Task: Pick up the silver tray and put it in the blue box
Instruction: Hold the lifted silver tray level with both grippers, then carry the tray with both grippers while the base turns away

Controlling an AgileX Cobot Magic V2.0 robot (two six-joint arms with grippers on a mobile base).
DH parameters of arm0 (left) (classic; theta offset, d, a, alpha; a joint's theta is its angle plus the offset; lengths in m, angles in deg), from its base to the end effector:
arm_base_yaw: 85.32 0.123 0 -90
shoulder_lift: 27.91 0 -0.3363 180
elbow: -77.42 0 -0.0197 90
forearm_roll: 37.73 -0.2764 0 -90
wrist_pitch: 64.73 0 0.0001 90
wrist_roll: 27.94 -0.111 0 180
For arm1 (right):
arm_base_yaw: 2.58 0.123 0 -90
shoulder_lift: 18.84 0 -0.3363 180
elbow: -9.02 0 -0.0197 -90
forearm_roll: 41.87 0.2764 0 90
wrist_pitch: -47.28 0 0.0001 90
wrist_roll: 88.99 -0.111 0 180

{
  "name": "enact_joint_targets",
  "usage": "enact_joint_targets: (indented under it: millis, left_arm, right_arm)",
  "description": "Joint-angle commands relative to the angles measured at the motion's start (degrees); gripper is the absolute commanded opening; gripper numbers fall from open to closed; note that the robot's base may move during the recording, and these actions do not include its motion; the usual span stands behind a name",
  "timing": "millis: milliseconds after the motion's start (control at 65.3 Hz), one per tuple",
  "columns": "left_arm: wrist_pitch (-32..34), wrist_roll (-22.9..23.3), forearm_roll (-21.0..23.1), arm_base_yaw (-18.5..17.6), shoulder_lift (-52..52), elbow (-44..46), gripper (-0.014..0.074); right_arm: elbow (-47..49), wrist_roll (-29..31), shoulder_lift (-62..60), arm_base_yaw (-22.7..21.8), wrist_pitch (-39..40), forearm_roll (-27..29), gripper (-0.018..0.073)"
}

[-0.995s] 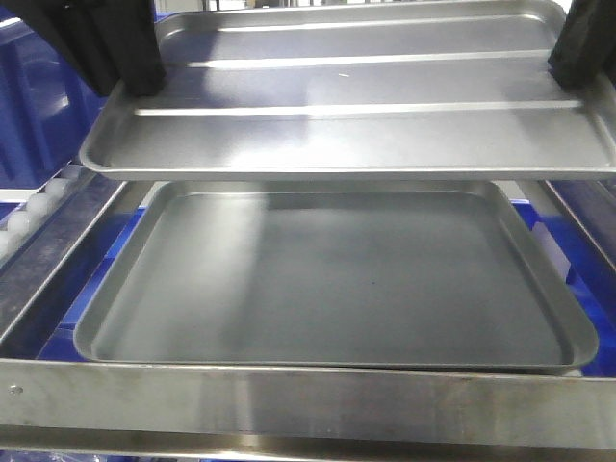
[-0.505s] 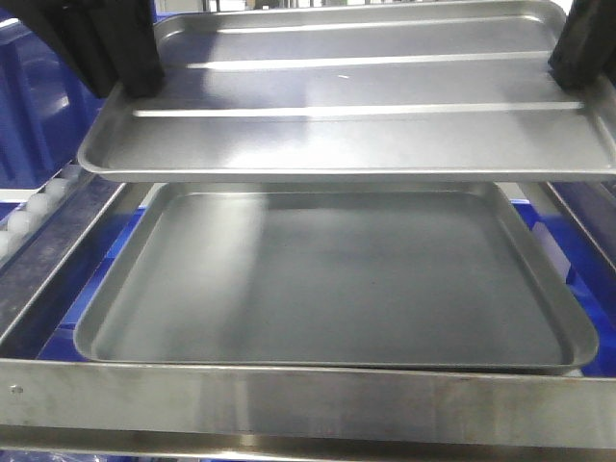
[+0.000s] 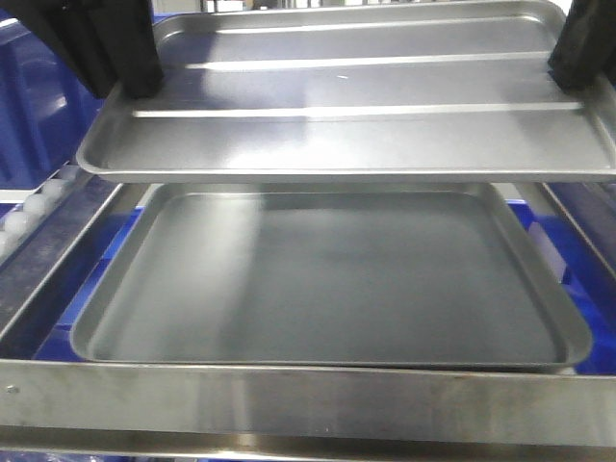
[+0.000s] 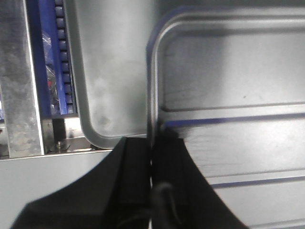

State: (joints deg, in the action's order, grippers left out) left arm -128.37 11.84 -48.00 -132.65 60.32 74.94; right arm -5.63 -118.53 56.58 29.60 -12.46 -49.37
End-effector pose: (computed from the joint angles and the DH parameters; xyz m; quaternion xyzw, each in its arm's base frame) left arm 0.2260 -0.2190 0.3769 0.0848 0.9677 -0.0893 0.2202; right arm 0.2161 0.1212 0.3727 -0.0393 0.9628 0.0791 0.2555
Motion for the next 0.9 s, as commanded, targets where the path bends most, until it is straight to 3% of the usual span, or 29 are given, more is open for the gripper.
enact_joint_targets:
  millis: [0, 888]
  left_arm:
    - [-2.99, -0.47, -5.02, 0.01, -1.88, 1.67, -0.0105]
    - [-2.99, -0.47, -4.88, 0.01, -1.88, 1.67, -0.0105]
  right_arm:
    - [1.62, 1.03, -1.46, -0.49, -1.47, -5.40, 0.0056]
    - [1.62, 1.03, -1.46, -0.49, -1.53, -5.40, 0.0056]
